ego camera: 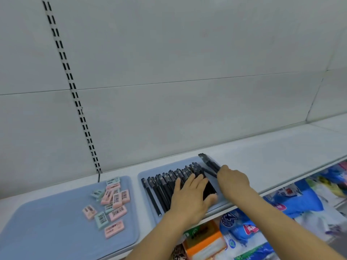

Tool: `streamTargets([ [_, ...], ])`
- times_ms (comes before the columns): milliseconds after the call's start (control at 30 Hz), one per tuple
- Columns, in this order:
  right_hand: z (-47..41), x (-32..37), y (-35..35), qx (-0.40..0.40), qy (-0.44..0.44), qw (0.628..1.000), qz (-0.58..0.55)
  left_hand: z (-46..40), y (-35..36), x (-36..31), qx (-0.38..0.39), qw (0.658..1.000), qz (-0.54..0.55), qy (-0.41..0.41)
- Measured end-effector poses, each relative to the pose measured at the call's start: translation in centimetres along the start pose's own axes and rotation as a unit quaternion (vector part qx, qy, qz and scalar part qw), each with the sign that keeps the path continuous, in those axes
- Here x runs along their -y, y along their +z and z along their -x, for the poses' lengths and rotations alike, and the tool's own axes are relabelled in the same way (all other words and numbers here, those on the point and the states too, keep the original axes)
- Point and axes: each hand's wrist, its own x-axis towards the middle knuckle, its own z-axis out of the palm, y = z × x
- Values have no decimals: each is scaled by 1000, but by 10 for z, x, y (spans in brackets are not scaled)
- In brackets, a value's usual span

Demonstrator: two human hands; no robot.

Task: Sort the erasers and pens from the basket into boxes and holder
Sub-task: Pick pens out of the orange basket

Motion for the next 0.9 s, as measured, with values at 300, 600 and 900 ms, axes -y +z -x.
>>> streamTargets([
  [300, -13, -32, 12, 94, -88, 962, -242, 4, -2, 12, 2, 1000, -16, -9],
  [600, 9, -3, 41, -34, -100, 952, -287, 15, -9, 27, -28, 1000, -9, 8],
  [900, 55, 93, 8, -316, -196, 840, -395, 110, -63, 97, -289, 954, 76, 11],
])
